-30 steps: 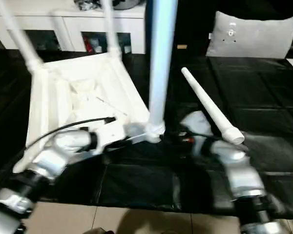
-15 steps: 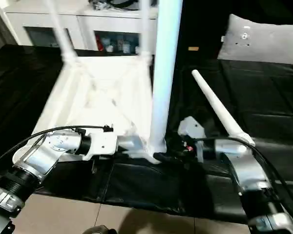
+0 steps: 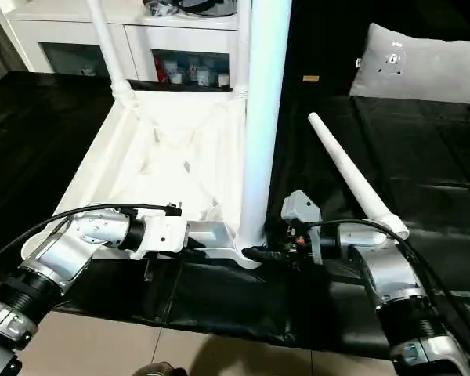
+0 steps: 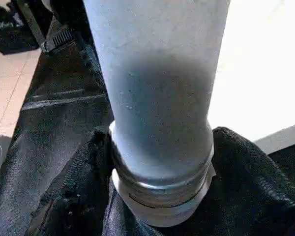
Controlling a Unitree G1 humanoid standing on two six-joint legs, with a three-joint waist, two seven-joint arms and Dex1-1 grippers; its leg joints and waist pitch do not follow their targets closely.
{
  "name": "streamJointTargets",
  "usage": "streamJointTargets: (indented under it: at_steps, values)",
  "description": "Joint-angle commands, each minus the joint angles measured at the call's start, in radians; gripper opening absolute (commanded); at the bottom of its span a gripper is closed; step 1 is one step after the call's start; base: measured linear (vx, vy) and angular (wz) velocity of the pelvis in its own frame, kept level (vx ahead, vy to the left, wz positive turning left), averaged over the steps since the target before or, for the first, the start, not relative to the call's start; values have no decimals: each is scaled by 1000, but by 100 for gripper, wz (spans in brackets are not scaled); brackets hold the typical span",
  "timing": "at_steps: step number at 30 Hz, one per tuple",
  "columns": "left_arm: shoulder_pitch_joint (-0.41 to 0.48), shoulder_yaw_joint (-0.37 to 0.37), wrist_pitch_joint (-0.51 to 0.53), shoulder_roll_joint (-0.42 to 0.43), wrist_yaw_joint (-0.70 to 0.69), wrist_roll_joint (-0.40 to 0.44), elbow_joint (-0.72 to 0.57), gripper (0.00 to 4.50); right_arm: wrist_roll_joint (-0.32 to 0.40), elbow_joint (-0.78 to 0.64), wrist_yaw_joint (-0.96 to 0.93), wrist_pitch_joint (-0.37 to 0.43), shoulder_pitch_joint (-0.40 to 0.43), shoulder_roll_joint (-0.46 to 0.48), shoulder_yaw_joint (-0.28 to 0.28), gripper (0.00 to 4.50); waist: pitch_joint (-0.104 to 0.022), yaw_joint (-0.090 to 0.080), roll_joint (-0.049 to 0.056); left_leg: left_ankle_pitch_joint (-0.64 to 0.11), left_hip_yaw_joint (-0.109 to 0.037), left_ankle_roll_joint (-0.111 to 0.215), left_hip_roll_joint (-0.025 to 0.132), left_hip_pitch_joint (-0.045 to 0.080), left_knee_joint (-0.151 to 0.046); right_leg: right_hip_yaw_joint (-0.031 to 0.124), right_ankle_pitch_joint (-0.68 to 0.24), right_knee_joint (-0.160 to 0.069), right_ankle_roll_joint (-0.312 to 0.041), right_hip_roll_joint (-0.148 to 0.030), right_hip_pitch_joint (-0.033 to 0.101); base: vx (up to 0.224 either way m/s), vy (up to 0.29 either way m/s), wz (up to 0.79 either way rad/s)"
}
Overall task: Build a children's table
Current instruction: Rotate leg to tighten
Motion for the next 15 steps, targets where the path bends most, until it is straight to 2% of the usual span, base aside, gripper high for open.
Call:
streamJointTargets:
  at_steps: [1, 4, 5, 6, 7, 8, 9, 10, 11, 12, 15]
  values:
    - [35, -42, 36, -5, -15, 26, -31, 0, 33, -52, -19, 31, 29, 37, 11, 274, -65, 0, -16, -146, -24, 78, 75, 15, -63, 48, -126, -66, -245, -94, 41, 0, 0, 0]
    - [56, -12, 141, -28, 41, 16, -63, 0, 16, -81, -107, 57, 57, 79, 12, 274, -63, -4, -14, -146, -26, 74, 75, 15, -66, 46, -127, -65, -247, -92, 40, 0, 0, 0]
    - [60, -3, 176, -40, 74, 22, -72, 0, -6, -83, -157, 56, 64, 97, 13, 274, -58, -6, -9, -179, -26, 63, 74, 17, -69, 46, -178, -72, -242, -92, 36, 0, 0, 0]
    - [64, 9, 217, -59, 116, 29, -83, 0, -36, -80, -232, 55, 68, 126, 11, 273, -55, -11, -11, -203, -25, 53, 74, 18, -73, 48, -214, -77, -235, -92, 35, 0, 0, 0]
    - [68, 48, 339, -122, 231, 36, -105, 0, -54, -69, -396, 114, 64, 207, -20, 273, -43, -23, -11, -302, -29, 10, 69, 27, -80, 48, -392, -94, -201, -93, 29, 0, 0, 0]
    - [67, 55, 358, -134, 248, 35, -108, 0, -53, -69, -417, 123, 63, 221, -26, 273, -40, -31, -12, -326, -31, -7, 70, 31, -83, 48, -435, -94, -192, -93, 28, 0, 0, 0]
    - [67, 64, 385, -150, 271, 33, -111, 0, -50, -68, -446, 134, 62, 240, -33, 272, -38, -42, -10, -378, -38, -31, 64, 36, -83, 45, -536, -107, -157, -94, 23, -57, 4, -6]
    - [62, 82, 448, -205, 334, 29, -123, 0, -38, -70, -539, 174, 55, 306, -58, 272, -40, -46, -11, -386, -42, -36, 62, 37, -82, 44, -566, -109, -144, -98, 24, -63, 17, -9]
    - [58, 90, 470, -238, 374, 30, -123, 0, -33, -64, -590, 193, 48, 342, -72, 272, -39, -57, -12, -390, -45, -39, 60, 29, -85, 43, -589, -113, -124, -97, 24, -63, 17, -9]
    - [56, 94, 482, -259, 400, 33, -122, 0, -31, -59, -622, 204, 42, 363, -80, 272, -42, -65, -11, -400, -50, -38, 60, 29, -85, 40, -593, -117, -110, -96, 25, -50, 28, -11]
    - [52, 93, 534, -316, 446, 36, -131, 0, -93, -34, -734, 212, 21, 397, -73, 272, -46, -74, -9, -397, -49, -27, 60, 25, -88, 40, -532, -118, -114, -94, 24, 0, 0, 0]
